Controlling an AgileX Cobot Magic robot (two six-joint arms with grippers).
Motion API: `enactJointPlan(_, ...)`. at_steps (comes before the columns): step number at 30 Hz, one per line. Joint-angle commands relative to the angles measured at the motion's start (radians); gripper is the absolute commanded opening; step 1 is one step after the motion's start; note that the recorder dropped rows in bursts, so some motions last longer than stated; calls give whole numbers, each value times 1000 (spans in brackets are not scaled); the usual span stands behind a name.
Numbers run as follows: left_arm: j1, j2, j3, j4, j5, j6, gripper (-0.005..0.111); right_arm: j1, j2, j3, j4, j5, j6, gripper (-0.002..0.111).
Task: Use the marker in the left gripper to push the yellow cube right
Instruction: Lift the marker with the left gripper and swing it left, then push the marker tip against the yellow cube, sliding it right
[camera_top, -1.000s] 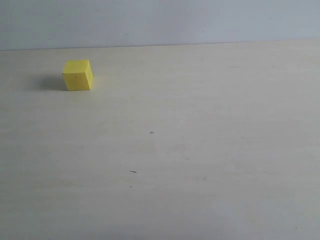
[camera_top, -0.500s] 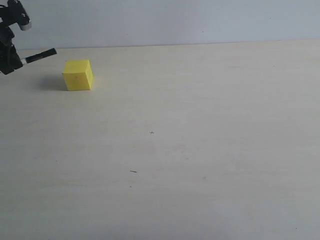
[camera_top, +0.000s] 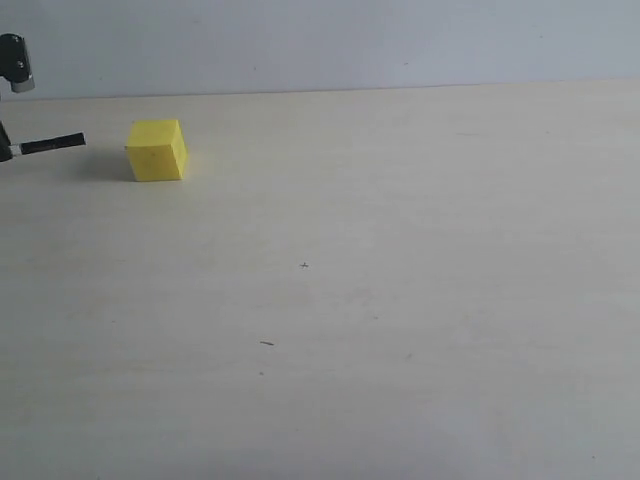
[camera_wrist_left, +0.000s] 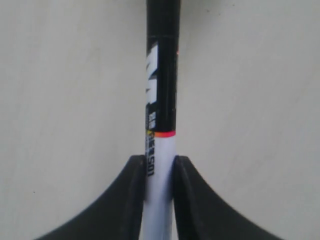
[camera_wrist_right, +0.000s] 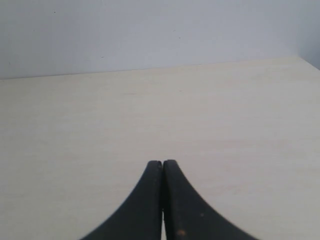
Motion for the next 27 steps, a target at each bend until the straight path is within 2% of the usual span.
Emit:
enactJointPlan(1,-2,-4,-10,8,-86,20,0,-2,-5,4,-3,-6,-5,0)
enactJointPlan(5,-2,-4,-10,8,-195,28,0,-2,-5,4,-3,-6,-5,0)
enactJointPlan(7,-2,-4,-10,6,-192,52,0,-2,-5,4,-3,-6,-5,0)
enactJointPlan(12,0,5,-8,6,-131,255,0,-2,-5,4,-3,-6,-5,0)
enactJointPlan(21,-3,86,-8,-61,-187,292,0,-2,-5,4,-3,-6,-5,0)
enactJointPlan(27,-3,97,-8,-166,-218,294,0,-2,-5,4,-3,-6,-5,0)
